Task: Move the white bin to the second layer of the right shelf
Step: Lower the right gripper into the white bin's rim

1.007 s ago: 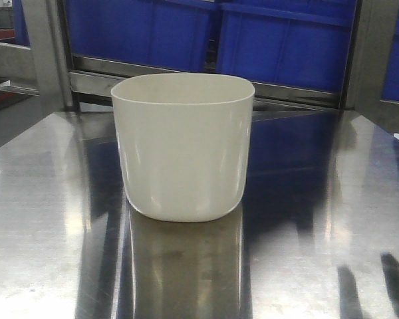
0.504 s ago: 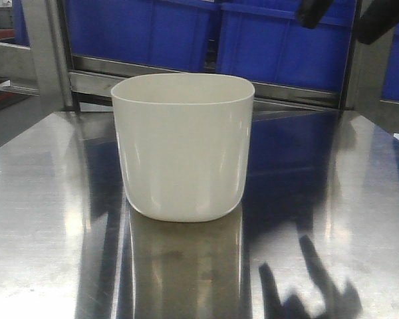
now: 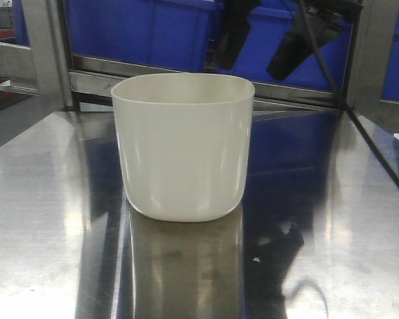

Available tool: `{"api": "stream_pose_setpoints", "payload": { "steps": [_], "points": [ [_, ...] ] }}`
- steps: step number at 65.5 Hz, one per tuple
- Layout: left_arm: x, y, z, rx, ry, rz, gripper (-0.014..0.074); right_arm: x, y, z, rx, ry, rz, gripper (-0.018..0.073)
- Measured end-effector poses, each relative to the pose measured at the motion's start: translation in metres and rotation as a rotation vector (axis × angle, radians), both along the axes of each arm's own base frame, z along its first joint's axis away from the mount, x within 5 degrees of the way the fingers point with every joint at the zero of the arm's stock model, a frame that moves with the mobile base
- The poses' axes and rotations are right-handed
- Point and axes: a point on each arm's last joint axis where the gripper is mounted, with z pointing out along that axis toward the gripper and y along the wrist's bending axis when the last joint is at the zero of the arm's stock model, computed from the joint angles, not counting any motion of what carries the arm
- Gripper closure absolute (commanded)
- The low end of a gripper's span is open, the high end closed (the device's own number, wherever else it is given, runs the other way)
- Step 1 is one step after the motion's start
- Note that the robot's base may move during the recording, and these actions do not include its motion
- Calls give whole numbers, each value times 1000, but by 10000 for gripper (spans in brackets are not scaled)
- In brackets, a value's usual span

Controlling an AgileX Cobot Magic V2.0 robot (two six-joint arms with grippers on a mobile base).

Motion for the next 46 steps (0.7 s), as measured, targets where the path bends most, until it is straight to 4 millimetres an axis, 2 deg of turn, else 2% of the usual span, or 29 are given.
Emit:
{"api": "stream_pose_setpoints", "payload": {
  "steps": [22, 41, 46],
  "points": [
    [0, 0, 0, 0, 0, 0, 512, 12, 14, -37, -51, 95, 21, 9],
    [0, 0, 0, 0, 0, 0, 512, 19, 17, -58, -80, 142, 22, 10],
    [0, 0, 0, 0, 0, 0, 512, 20, 18, -61, -83, 150, 20, 38]
  ]
}}
